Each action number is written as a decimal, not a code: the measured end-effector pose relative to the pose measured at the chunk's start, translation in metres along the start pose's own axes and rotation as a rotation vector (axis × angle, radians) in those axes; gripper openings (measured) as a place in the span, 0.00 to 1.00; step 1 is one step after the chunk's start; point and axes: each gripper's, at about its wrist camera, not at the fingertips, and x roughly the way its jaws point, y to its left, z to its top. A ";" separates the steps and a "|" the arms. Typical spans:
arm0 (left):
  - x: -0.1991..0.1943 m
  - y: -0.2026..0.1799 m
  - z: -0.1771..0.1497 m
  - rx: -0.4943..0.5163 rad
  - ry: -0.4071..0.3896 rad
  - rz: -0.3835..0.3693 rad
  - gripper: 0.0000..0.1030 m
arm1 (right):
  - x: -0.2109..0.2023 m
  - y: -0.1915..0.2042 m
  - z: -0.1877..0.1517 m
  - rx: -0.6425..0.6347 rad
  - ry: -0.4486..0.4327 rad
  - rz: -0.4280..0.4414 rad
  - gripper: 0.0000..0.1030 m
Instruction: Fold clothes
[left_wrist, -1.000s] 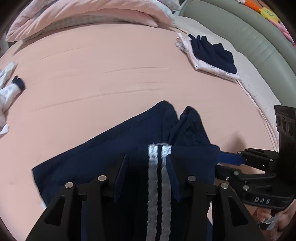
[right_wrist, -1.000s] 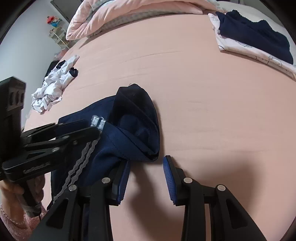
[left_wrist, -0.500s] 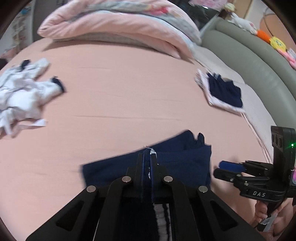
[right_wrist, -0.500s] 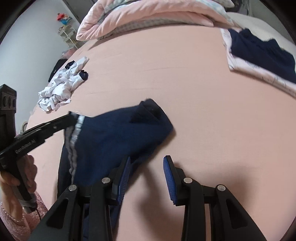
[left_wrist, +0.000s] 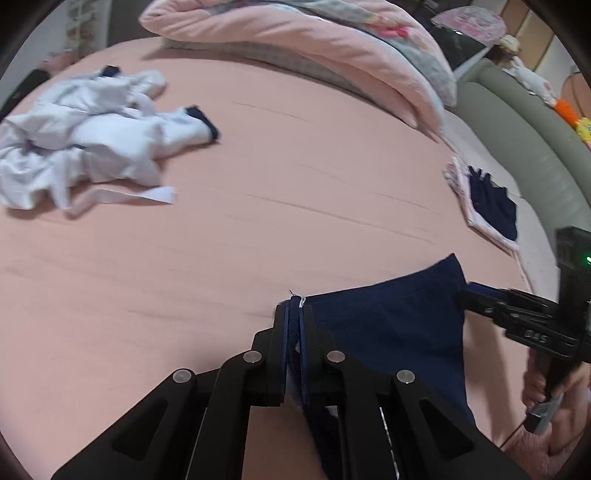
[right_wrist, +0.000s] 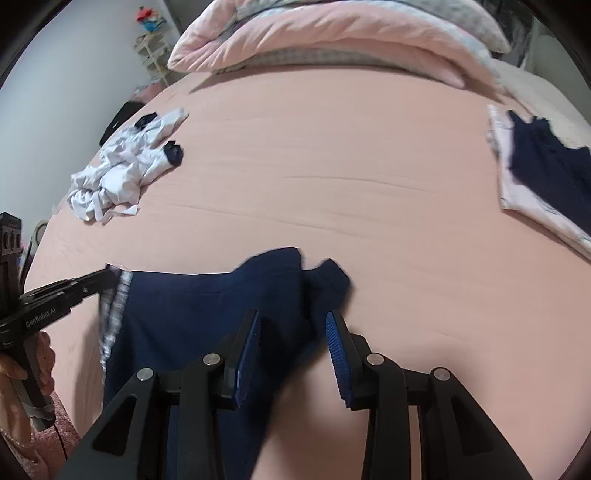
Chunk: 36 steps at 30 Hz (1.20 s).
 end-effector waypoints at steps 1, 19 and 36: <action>0.004 -0.003 0.000 0.013 0.007 0.003 0.04 | 0.004 0.001 0.001 -0.009 0.005 -0.012 0.35; -0.001 0.005 0.000 0.014 0.005 0.025 0.07 | 0.004 -0.016 0.009 0.013 -0.044 -0.087 0.38; -0.041 -0.026 -0.051 -0.040 0.137 -0.001 0.07 | -0.049 0.010 -0.055 0.081 -0.007 0.098 0.40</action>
